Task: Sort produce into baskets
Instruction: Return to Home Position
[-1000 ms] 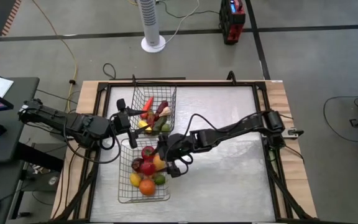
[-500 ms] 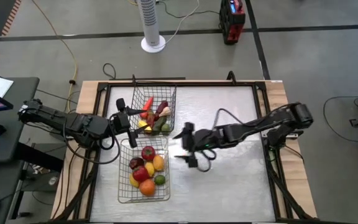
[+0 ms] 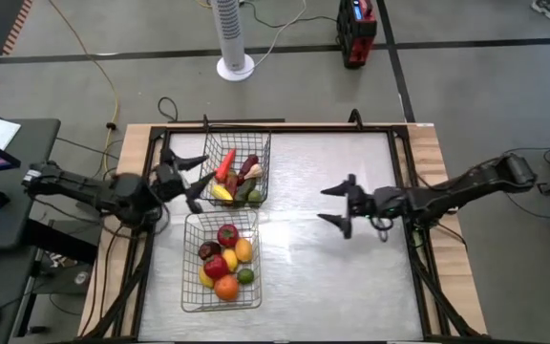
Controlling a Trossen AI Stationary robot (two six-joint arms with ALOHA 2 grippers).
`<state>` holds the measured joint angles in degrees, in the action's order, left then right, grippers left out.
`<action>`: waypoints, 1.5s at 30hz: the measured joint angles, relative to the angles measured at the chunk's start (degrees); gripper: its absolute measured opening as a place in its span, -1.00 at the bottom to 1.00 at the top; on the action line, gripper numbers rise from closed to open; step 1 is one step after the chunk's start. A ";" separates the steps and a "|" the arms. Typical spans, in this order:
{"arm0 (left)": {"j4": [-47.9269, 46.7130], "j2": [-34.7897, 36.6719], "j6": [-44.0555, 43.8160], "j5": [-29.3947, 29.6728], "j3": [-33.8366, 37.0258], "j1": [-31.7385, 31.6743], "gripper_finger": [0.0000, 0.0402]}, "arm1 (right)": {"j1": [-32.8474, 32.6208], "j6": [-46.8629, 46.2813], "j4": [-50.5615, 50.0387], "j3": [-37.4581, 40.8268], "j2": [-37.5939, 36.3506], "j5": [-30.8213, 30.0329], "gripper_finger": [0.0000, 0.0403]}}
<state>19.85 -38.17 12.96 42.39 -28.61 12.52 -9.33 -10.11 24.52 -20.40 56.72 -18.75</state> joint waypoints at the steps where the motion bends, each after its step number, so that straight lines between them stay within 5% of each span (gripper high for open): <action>1: -1.43 2.18 -1.59 -0.02 1.29 0.41 0.02 | -0.11 -0.50 0.95 2.09 -2.28 -0.79 0.90; 11: -5.88 19.85 -7.54 3.52 11.77 3.55 -0.01 | -0.49 -0.11 2.05 14.25 -24.31 -7.61 0.90; 28: -7.46 38.04 -3.07 4.90 20.41 3.54 -0.01 | -0.28 -0.41 -26.59 15.58 -56.57 -8.47 0.90; 41: -16.25 37.92 -8.01 -5.13 20.49 3.54 -0.01 | -0.28 5.45 -15.12 19.93 -56.07 -5.35 0.90; 45: -20.07 37.90 -8.70 -4.23 20.53 3.54 -0.01 | 0.45 5.64 -14.96 19.95 -56.07 -6.92 0.90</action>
<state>-0.22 -0.27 4.27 38.16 -8.08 16.05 -8.87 -4.47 9.57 -0.45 0.64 -25.67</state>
